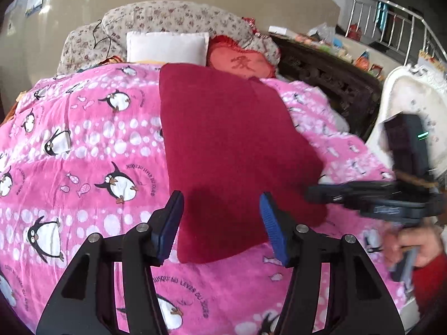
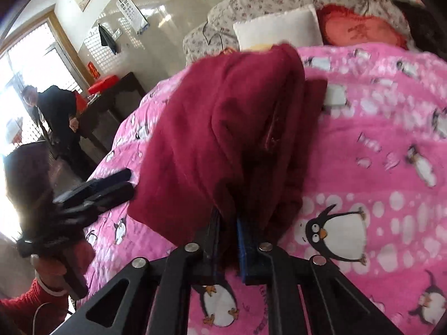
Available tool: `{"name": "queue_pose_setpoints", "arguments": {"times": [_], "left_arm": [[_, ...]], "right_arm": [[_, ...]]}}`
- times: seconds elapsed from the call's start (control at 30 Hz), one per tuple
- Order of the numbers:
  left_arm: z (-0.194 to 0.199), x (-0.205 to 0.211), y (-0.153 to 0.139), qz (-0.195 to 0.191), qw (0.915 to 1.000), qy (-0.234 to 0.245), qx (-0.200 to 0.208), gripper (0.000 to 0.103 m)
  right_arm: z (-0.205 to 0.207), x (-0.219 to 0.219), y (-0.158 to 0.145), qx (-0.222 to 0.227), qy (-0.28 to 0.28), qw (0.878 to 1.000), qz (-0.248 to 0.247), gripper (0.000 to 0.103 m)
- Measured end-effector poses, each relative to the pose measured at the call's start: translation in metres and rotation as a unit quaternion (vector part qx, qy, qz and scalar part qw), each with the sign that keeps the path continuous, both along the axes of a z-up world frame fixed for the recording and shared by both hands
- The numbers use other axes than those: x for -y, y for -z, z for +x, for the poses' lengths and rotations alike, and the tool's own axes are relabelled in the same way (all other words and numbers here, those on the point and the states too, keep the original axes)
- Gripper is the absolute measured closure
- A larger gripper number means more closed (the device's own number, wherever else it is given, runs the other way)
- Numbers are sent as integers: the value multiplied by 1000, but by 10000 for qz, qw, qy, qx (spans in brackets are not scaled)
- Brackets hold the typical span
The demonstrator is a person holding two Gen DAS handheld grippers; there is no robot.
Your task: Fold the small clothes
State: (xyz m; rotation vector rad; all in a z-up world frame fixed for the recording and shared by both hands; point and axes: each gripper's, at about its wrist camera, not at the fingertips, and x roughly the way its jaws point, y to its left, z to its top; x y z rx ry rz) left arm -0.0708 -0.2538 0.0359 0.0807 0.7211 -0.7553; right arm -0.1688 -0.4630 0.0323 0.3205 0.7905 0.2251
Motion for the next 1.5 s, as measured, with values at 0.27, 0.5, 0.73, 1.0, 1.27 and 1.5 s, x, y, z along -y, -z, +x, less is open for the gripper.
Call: {"name": "queue_pose_setpoints", "arguments": {"times": [0.27, 0.5, 0.73, 1.0, 1.27, 1.5], "left_arm": [[4, 14, 10, 215, 9996, -171, 71, 43], [3, 15, 12, 243, 9993, -246, 127, 41], [4, 17, 15, 398, 9987, -316, 89, 35], [-4, 7, -2, 462, 9973, -478, 324, 35], [18, 5, -6, -216, 9981, -563, 107, 23], [39, 11, 10, -265, 9976, -232, -601, 21]], "right_arm": [[-8, -18, -80, 1247, 274, 9915, -234, 84], [52, -33, -50, 595, 244, 9958, -645, 84], [48, 8, 4, 189, 390, 9990, -107, 87], [20, -13, -30, 400, 433, 9961, -651, 80], [34, -19, -13, 169, 410, 9949, -904, 58], [17, 5, -17, 385, 533, 9966, -487, 38]]}}
